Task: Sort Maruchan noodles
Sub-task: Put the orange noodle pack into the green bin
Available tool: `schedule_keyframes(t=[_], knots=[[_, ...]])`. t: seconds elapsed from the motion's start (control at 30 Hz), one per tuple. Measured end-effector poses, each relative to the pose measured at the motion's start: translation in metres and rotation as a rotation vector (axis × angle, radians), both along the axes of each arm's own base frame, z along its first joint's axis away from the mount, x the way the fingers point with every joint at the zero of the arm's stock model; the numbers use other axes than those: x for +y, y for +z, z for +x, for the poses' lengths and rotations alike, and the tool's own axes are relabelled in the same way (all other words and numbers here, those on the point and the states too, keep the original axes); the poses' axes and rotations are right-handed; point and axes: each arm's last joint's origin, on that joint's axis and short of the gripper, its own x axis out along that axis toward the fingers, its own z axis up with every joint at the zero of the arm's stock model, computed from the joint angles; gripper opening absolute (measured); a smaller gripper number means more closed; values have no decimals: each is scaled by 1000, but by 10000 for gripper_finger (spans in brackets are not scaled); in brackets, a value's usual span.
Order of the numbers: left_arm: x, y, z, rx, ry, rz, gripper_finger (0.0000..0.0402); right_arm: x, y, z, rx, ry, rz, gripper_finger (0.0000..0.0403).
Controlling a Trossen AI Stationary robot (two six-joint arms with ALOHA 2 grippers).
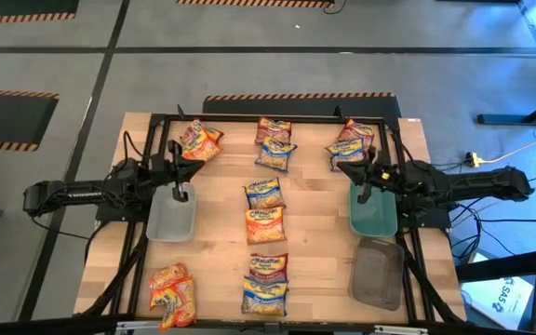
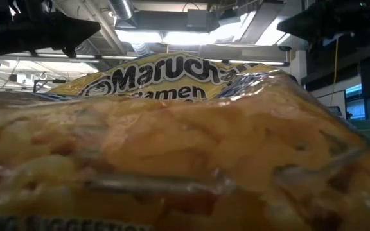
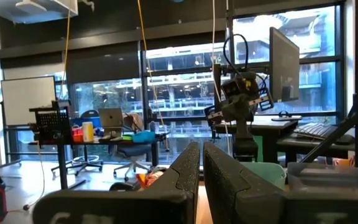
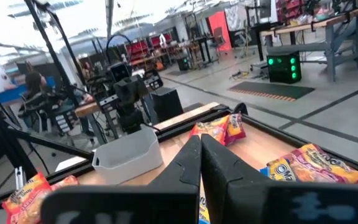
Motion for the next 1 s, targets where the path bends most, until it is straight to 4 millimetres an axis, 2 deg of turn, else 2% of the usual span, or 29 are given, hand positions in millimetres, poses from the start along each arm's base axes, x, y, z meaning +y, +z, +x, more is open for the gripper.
schedule_keyframes(t=[0.3, 0.73, 1.0], knots=[[0, -3, 1, 23, -32, -53, 16, 5, 22, 44, 100, 103, -37, 1], [-5, -3, 2, 16, -126, -89, 16, 14, 24, 128, 363, 320, -27, 1], [-9, -2, 2, 5, -154, -86, 16, 17, 12, 158, 543, 385, 11, 1]])
